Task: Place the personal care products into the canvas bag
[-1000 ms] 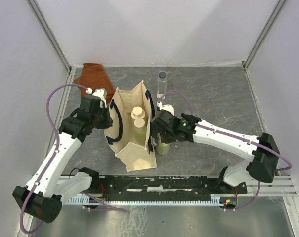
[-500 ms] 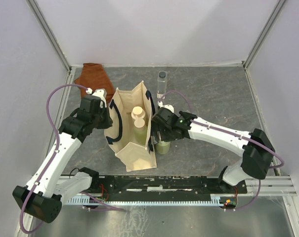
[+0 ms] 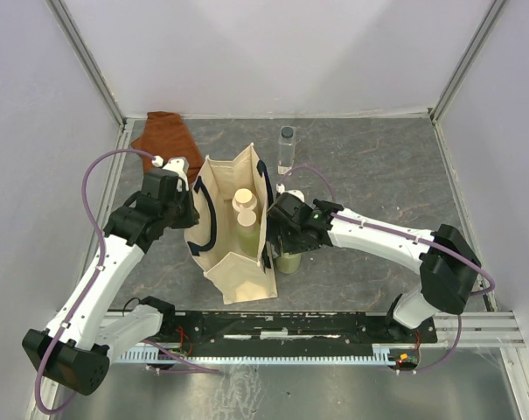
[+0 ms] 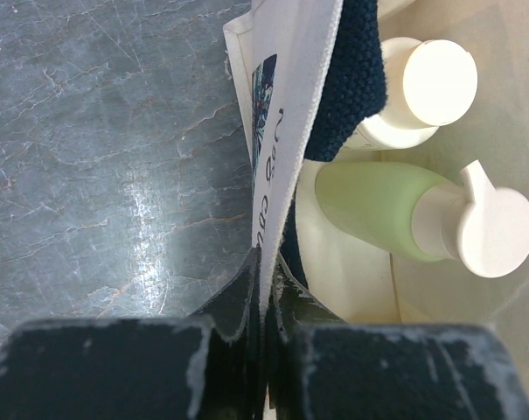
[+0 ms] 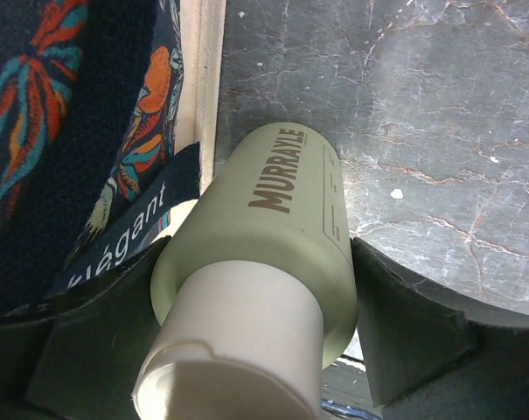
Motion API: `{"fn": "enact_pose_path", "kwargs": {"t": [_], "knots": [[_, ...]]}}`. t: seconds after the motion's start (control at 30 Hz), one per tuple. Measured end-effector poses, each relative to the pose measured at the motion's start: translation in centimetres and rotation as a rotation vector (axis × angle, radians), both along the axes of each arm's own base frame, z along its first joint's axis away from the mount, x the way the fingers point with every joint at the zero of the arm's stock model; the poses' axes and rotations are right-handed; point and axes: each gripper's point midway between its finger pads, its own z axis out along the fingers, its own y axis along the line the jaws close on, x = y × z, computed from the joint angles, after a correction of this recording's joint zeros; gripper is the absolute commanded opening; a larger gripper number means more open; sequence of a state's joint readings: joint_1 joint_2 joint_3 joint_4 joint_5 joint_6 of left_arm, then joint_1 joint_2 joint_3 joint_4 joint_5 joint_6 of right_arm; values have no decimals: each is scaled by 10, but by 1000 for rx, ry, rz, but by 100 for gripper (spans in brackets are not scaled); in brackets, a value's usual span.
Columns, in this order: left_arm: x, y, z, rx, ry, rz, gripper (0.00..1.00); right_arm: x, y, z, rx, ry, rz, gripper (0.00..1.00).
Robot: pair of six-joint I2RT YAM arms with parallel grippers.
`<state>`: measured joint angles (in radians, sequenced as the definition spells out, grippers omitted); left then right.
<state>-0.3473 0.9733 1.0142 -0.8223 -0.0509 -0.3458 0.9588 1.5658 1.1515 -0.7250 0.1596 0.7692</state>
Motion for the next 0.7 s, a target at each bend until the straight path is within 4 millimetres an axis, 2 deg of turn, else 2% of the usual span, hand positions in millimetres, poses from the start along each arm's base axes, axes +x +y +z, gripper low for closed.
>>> {"fn": "enact_pose_path", "kwargs": {"t": [0.1,0.2,0.37,0.53,0.6,0.7], "knots": [[0,0,0,0,0,0,3,0,0,0,-2,-1,5,26],[0,0,0,0,0,0,3,0,-1,0,-7,-3,14,1],[0,0,0,0,0,0,3,-4,-11,4,-33,-4,17,0],[0,0,0,0,0,0,3,-15,-54,18,-170,-5,14,0],[0,0,0,0,0,0,3,-16,-68,34,-211,-19,17,0],[0,0,0,0,0,0,3,-5,-76,78,-221,-90,16,0]]}}
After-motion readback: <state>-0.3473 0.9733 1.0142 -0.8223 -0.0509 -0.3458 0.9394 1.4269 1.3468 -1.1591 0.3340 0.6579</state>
